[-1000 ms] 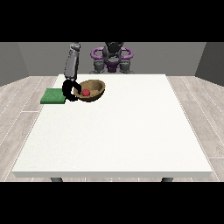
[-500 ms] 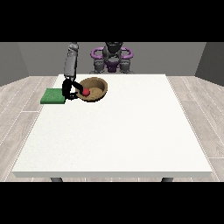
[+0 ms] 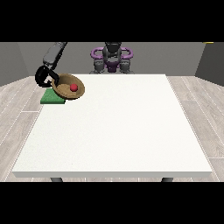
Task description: Pick the cup and pour the ball into the bowl, then pick the bowl and place it on the pad
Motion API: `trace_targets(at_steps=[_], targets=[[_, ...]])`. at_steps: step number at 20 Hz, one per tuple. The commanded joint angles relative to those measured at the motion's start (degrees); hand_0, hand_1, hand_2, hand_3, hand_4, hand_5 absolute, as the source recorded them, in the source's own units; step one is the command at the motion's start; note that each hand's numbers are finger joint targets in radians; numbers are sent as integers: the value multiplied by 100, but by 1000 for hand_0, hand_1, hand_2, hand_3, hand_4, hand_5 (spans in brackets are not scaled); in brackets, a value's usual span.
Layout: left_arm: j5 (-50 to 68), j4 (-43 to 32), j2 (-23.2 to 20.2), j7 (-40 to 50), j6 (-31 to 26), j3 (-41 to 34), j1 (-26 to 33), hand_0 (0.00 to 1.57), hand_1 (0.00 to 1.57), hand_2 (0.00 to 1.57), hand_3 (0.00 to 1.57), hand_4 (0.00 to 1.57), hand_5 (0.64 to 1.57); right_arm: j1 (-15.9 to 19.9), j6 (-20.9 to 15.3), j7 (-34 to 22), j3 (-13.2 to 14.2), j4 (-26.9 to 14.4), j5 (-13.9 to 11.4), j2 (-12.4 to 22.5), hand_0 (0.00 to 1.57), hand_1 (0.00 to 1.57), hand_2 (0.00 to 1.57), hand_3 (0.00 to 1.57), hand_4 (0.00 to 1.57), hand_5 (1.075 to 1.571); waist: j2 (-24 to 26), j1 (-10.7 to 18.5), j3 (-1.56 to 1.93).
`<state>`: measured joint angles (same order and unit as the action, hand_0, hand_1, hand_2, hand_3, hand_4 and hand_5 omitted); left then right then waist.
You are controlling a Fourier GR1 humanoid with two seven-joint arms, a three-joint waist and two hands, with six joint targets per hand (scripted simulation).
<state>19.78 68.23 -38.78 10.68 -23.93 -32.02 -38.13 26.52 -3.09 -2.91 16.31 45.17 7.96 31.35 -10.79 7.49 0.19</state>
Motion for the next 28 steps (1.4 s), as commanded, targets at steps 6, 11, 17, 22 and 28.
trace_targets(at_steps=[6, 11, 17, 22, 28], targets=[[135, -134, -208, -466, -203, -205, 391, 0, 0, 0, 0, 1203, 1542, 279, 674, -19, 549, -631, 156, 1200, 1571, 1571, 1571, 532, 1099, 1564, -245, -167, -16], [-38, -472, -246, -1026, -184, -266, 662, 0, 0, 0, 0, 1211, 1554, 214, 537, 166, 444, -573, 67, 888, 1571, 1571, 1571, 461, 1109, 1567, -288, -353, -17], [53, -932, -684, -1300, -512, -373, 531, 0, 0, 0, 0, 1211, 1551, 430, 292, 145, 492, -583, 202, 432, 1571, 1571, 1571, 487, 1066, 1567, -510, -367, -18], [-79, -1077, -604, -1450, -287, -300, 592, 0, 0, 0, 0, 1205, 1555, 527, 242, 82, 356, -542, 186, 136, 1571, 1571, 1571, 537, 1017, 1571, -414, -412, -19], [77, -1038, -715, -1418, -394, -291, 593, 0, 0, 0, 0, 1192, 1561, 611, 211, -60, 797, -1008, 459, 490, 1571, 1571, 1571, 875, 710, 1571, -433, -426, -17]])
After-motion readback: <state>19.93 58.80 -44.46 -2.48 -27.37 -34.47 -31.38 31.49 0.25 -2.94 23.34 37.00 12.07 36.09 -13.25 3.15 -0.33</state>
